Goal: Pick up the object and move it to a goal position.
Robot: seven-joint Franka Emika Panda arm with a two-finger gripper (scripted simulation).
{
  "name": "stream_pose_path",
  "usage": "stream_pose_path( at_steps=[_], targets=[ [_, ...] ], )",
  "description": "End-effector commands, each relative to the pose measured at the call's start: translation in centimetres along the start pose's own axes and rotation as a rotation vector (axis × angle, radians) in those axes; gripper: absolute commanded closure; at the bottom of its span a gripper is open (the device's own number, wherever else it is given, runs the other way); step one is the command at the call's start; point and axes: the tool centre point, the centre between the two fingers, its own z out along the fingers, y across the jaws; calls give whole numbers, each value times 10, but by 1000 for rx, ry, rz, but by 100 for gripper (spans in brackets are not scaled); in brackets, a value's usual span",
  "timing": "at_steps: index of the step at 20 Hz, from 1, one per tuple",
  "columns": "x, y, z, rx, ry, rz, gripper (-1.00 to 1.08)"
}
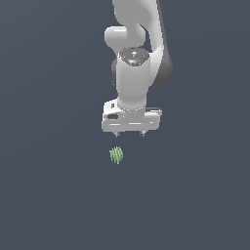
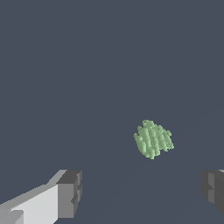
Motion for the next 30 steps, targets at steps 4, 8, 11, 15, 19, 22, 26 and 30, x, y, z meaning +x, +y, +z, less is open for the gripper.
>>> stream_pose_path(
  at_steps=[4, 8, 11, 15, 19, 22, 26, 30],
  targets=[
    [0, 11, 20, 4, -16, 109, -92],
    [0, 22, 40, 4, -33, 224, -92],
    [-1, 33, 58, 2, -47, 324, -92],
    [-3, 44, 78, -3, -62, 434, -92],
    [-6, 53, 93, -9, -73, 515, -92],
    [-7, 57, 100, -12, -78, 557, -92],
    [-8, 61, 105, -15, -82, 586, -92],
    [-8, 61, 106, -15, -82, 584, -92]
  ],
)
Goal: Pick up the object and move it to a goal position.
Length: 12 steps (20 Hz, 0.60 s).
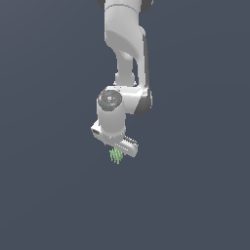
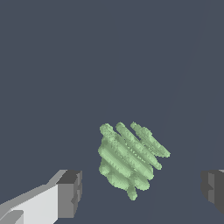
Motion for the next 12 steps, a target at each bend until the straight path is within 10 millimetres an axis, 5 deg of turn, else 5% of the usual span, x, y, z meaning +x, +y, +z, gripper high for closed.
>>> stream_pose_path(
  at_steps=[1, 12],
  targets=[
    [0, 0, 1, 0, 0, 0, -92],
    [-1, 1, 47, 0, 0, 5, -92]
  ],
)
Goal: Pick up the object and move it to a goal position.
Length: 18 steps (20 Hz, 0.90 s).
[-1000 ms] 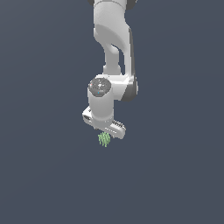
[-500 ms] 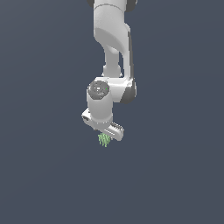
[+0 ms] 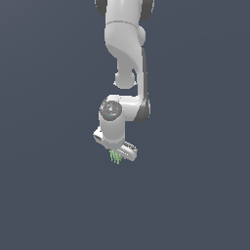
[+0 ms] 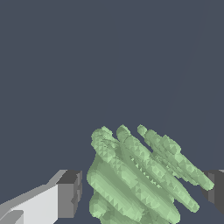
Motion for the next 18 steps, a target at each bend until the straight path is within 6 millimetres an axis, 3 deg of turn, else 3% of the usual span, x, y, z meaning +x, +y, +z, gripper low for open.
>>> stream_pose_path(
  at_steps=[1, 4, 5, 18],
  targets=[
    [0, 0, 7, 1, 1, 1, -92],
    [1, -1, 9, 1, 1, 1, -92],
    [1, -1, 9, 1, 1, 1, 108],
    [1, 0, 7, 1, 1, 0, 108]
  ],
)
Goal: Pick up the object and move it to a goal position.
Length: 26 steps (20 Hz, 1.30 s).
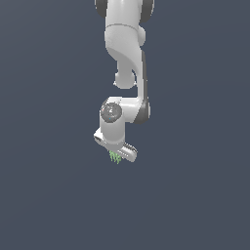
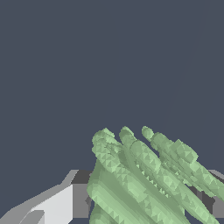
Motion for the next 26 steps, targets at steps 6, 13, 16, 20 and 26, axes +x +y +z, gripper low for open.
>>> stream_pose_path(
  at_steps=[6, 13, 16, 20, 26],
  targets=[
    [-6, 10, -14, 0, 0, 0, 108],
    [-19, 31, -44, 1, 0, 0, 108],
    [-23, 38, -55, 1, 0, 0, 108],
    [-27, 44, -64, 1, 0, 0, 108],
    [-27, 46, -67, 0, 0, 1, 108]
  ],
)
